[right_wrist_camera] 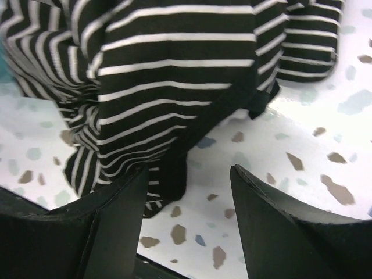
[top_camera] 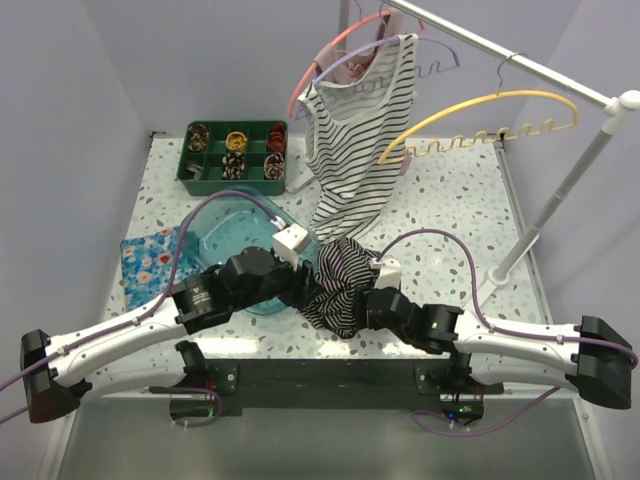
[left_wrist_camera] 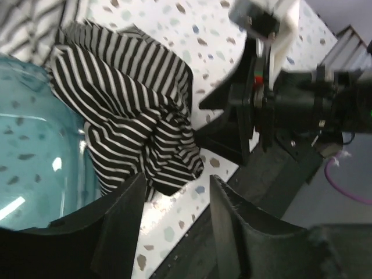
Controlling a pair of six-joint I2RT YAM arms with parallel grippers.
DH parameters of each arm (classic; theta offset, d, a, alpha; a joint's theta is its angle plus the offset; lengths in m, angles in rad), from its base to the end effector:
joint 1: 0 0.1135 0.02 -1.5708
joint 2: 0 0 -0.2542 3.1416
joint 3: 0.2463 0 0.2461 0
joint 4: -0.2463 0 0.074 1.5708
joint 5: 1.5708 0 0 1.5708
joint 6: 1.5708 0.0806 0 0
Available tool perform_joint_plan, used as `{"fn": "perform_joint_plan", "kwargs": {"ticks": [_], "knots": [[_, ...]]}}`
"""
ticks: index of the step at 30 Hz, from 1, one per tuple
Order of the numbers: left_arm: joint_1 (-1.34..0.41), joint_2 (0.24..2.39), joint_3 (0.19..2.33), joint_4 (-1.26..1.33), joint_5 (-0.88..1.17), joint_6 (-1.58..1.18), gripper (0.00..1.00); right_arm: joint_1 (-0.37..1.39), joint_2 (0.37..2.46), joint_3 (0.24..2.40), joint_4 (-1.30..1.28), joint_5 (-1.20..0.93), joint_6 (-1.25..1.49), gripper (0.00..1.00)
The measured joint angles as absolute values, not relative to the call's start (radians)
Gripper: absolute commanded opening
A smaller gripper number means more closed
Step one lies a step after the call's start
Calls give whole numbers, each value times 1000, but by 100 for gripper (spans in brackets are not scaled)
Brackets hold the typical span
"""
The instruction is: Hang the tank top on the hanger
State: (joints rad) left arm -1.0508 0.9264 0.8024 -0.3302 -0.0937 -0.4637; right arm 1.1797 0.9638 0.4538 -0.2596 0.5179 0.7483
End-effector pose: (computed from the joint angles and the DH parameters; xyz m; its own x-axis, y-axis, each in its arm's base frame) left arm 0.1308 -0.2134 0.2791 -0.5627 0.0867 -0.8221 0.6379 0.6780 -0.3652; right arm 0.1192 0.1845 0.1579 -0.6487 -0.0224 -0.7607 -0.3088 0.9213 0.2362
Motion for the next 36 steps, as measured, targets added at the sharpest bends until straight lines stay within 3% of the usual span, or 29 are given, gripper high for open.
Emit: {"fn": "perform_joint_plan", "kwargs": {"ticks": [4, 11, 20, 29, 36], "knots": [[-1184, 926, 719, -332, -146, -546, 40, 1179, 964, 454, -181, 488, 721, 58], [-1362, 992, 566, -302, -263, -750, 44, 1178, 960, 454, -138, 455, 713, 58], [-1383, 1152, 517, -91, -403, -933, 50, 1178, 971, 439, -150, 434, 757, 65], [-1391, 1291, 476, 84, -461, -1026, 50, 1178, 842, 350, -144, 426, 805, 60], [-1402, 1386, 481, 164, -476, -1055, 51, 1178, 881, 306, -81, 415, 823, 55]]}}
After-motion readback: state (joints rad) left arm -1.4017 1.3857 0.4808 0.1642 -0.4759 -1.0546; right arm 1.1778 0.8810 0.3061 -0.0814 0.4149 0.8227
